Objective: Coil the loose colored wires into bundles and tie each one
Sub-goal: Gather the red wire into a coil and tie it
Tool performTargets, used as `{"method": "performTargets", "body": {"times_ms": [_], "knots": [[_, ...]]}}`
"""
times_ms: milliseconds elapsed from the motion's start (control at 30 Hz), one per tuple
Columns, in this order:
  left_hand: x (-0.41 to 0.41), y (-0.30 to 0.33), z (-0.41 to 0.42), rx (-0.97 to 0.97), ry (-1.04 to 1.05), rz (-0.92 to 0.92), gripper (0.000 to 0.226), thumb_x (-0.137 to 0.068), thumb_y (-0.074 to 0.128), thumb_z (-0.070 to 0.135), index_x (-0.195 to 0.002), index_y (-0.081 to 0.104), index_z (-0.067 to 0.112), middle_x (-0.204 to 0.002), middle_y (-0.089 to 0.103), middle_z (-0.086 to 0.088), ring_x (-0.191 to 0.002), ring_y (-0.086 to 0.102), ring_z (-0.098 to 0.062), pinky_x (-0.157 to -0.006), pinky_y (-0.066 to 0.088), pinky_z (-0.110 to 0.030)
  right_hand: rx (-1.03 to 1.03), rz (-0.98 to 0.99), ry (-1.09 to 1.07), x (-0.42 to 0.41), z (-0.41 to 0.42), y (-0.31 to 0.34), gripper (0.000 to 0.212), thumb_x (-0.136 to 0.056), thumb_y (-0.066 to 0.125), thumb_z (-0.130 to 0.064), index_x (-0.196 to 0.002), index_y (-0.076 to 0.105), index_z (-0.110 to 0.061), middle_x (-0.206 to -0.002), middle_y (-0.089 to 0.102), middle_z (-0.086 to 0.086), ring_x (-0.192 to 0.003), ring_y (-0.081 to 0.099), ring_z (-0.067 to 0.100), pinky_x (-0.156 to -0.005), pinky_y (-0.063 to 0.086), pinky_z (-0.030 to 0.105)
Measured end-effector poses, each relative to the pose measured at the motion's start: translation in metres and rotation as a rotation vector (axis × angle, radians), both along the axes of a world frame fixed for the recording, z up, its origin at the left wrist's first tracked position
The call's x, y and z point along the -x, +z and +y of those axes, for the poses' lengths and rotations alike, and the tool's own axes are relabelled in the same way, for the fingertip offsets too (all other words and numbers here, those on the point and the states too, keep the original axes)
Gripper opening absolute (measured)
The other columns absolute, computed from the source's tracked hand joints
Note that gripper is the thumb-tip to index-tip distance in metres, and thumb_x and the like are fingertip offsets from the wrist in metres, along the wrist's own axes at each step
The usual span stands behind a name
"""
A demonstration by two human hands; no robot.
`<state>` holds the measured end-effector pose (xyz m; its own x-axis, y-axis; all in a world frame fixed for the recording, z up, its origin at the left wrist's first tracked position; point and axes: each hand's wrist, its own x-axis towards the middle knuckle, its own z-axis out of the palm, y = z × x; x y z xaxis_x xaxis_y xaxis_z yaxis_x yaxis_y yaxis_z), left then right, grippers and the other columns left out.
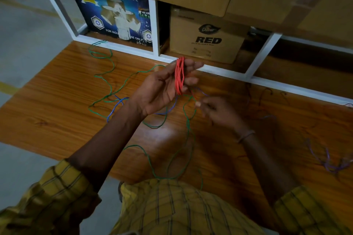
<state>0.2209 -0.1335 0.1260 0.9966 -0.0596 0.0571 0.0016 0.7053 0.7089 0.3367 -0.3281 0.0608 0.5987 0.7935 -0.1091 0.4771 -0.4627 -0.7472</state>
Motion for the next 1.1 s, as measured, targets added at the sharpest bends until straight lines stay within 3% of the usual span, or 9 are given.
{"method": "performTargets", "body": {"times_ms": [67,167,300,500,567,667,767,933,1100], "knots": [[-0.008,-0.003,0.006,0.016,0.081,-0.001,0.038,-0.115,0.025,0.023,-0.134,0.053,0.006,-0.156,0.049,-0.017,-0.102,0.076,-0.021,-0.075,0.060,-0.024,0.040,0.018,0.077,0.018,-0.007,0.003,0.037,-0.105,0.057,-0.025,-0.082,0.062,0.002,-0.063,0.063,0.017,-0.038,0.053,0.007,-0.042,0.041,0.024],[-0.018,-0.014,0.010,-0.037,0.227,0.055,0.032,-0.116,0.028,0.023,-0.127,0.054,0.008,-0.141,0.058,-0.013,-0.111,0.074,-0.029,-0.076,0.059,-0.026,0.076,-0.063,0.239,0.039,-0.014,0.018,0.031,-0.106,0.055,-0.027,-0.093,0.067,-0.001,-0.063,0.066,0.010,-0.035,0.056,0.009,-0.037,0.041,0.020],[-0.025,-0.031,0.003,-0.277,0.353,0.169,0.027,-0.115,0.031,0.023,-0.126,0.053,0.010,-0.133,0.060,-0.006,-0.110,0.074,-0.031,-0.081,0.058,-0.028,0.088,-0.325,0.379,0.047,-0.017,0.049,0.031,-0.095,0.058,-0.040,-0.115,0.073,-0.022,-0.069,0.068,0.002,-0.059,0.061,0.012,-0.058,0.048,0.032],[-0.017,-0.036,-0.015,-0.721,0.265,0.214,0.036,-0.115,0.032,0.017,-0.143,0.044,-0.002,-0.113,0.064,-0.011,-0.082,0.076,-0.010,-0.074,0.055,-0.022,-0.021,-0.371,0.307,0.022,-0.022,0.110,0.011,-0.095,0.067,-0.030,-0.090,0.073,-0.023,-0.061,0.058,-0.014,-0.057,0.056,0.004,-0.055,0.038,0.019],[-0.014,-0.034,-0.017,-0.753,0.212,0.211,0.037,-0.115,0.033,0.017,-0.143,0.045,-0.004,-0.113,0.066,-0.023,-0.085,0.076,-0.018,-0.074,0.054,-0.024,-0.090,-0.323,0.260,0.009,-0.022,0.124,0.007,-0.096,0.070,-0.023,-0.089,0.072,-0.021,-0.066,0.062,-0.009,-0.061,0.058,0.008,-0.056,0.042,0.020],[-0.007,-0.031,-0.019,-0.748,0.107,0.166,0.038,-0.114,0.037,0.020,-0.143,0.045,-0.004,-0.139,0.059,-0.030,-0.094,0.072,-0.038,-0.077,0.051,-0.031,-0.222,-0.298,0.163,-0.010,-0.018,0.131,0.006,-0.095,0.072,-0.016,-0.091,0.072,-0.013,-0.076,0.067,0.000,-0.069,0.062,0.010,-0.061,0.043,0.017],[0.001,-0.026,-0.024,-0.688,-0.005,0.131,0.039,-0.114,0.034,0.017,-0.144,0.045,-0.006,-0.147,0.058,-0.019,-0.089,0.071,-0.034,-0.074,0.051,-0.029,-0.307,-0.321,0.066,-0.033,-0.008,0.122,0.011,-0.093,0.075,-0.021,-0.092,0.073,-0.011,-0.083,0.070,0.006,-0.075,0.064,0.017,-0.066,0.047,0.029],[0.005,-0.020,-0.022,-0.434,-0.130,0.089,0.039,-0.113,0.034,0.019,-0.142,0.048,-0.003,-0.146,0.060,-0.018,-0.086,0.073,-0.029,-0.074,0.053,-0.029,-0.361,-0.208,-0.044,-0.056,0.013,0.079,0.015,-0.089,0.078,-0.022,-0.090,0.073,-0.007,-0.090,0.070,0.012,-0.081,0.061,0.014,-0.072,0.047,0.034],[0.005,-0.013,-0.017,-0.203,-0.124,0.047,0.040,-0.112,0.030,0.021,-0.140,0.050,0.000,-0.125,0.070,-0.012,-0.085,0.073,-0.021,-0.073,0.054,-0.025,-0.311,0.133,-0.130,-0.030,0.014,0.037,0.016,-0.100,0.062,-0.019,-0.101,0.070,-0.005,-0.076,0.063,0.009,-0.062,0.056,0.018,-0.053,0.044,0.030]]}}
